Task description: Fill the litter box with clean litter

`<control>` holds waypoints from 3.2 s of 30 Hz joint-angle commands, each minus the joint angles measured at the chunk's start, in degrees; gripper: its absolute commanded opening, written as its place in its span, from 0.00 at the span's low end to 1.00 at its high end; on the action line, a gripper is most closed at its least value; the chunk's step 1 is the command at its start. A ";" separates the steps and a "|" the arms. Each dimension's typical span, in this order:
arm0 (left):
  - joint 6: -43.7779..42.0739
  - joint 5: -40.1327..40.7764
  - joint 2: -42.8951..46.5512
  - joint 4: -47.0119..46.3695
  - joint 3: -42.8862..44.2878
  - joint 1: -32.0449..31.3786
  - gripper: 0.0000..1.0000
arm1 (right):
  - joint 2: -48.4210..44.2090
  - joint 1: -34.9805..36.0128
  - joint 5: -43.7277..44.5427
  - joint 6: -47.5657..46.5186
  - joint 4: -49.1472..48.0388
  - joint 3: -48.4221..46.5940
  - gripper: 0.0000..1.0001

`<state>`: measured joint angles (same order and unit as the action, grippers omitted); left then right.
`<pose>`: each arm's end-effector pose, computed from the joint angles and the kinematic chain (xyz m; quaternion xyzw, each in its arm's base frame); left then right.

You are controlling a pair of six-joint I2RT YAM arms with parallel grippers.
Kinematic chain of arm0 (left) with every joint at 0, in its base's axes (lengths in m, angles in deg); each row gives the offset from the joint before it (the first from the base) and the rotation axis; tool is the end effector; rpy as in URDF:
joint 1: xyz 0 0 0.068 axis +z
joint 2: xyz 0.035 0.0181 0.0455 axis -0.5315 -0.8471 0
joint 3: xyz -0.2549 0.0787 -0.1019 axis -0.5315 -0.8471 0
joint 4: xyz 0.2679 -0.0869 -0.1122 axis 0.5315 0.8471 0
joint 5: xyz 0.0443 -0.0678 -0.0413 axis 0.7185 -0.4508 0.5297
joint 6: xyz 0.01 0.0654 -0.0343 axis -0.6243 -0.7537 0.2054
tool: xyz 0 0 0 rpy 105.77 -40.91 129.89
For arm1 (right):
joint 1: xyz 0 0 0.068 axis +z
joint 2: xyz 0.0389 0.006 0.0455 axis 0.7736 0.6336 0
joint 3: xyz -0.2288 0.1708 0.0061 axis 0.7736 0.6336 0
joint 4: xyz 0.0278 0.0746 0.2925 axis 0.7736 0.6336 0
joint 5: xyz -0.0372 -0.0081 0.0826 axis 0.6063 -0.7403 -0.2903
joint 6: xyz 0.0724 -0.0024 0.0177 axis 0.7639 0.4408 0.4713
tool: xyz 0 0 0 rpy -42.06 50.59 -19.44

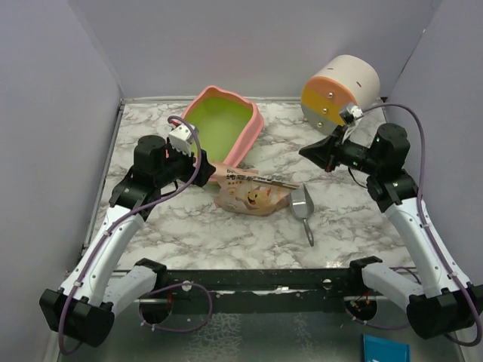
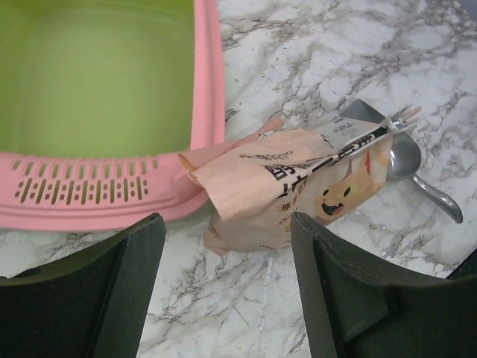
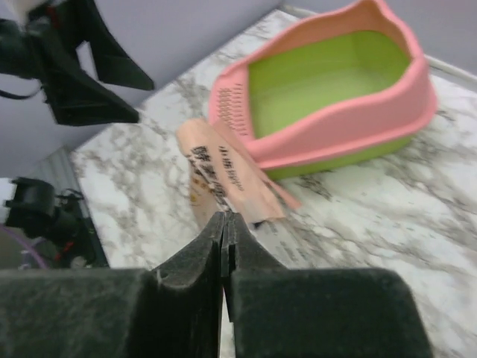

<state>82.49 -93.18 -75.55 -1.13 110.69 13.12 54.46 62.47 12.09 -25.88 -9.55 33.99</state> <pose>0.2486 -0.1051 0.3536 0.1638 0.8063 -0.2485 0.5111 0.2549 0.1010 0.3789 -0.2494 0.6864 0.4424 0.5205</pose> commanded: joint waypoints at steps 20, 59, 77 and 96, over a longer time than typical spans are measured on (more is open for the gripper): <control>-27.66 -28.63 -21.87 7.84 14.47 -3.51 0.77 | 9.29 10.20 14.66 -31.37 28.41 -10.83 0.72; -24.72 -14.71 -25.24 -1.32 8.16 -12.39 0.06 | 22.09 20.81 27.19 -32.82 28.98 -10.60 0.54; -22.93 -12.67 -24.33 -2.89 7.75 -13.18 0.00 | 17.50 20.94 41.79 -23.53 28.21 -8.86 0.01; -16.51 -8.74 -19.46 -11.80 4.17 -13.27 0.01 | 15.21 -8.31 56.07 5.94 22.36 4.90 0.01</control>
<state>62.78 -103.63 -98.24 -7.25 115.02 0.10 67.25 56.09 68.79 -29.18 18.25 34.45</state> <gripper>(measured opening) 0.013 0.044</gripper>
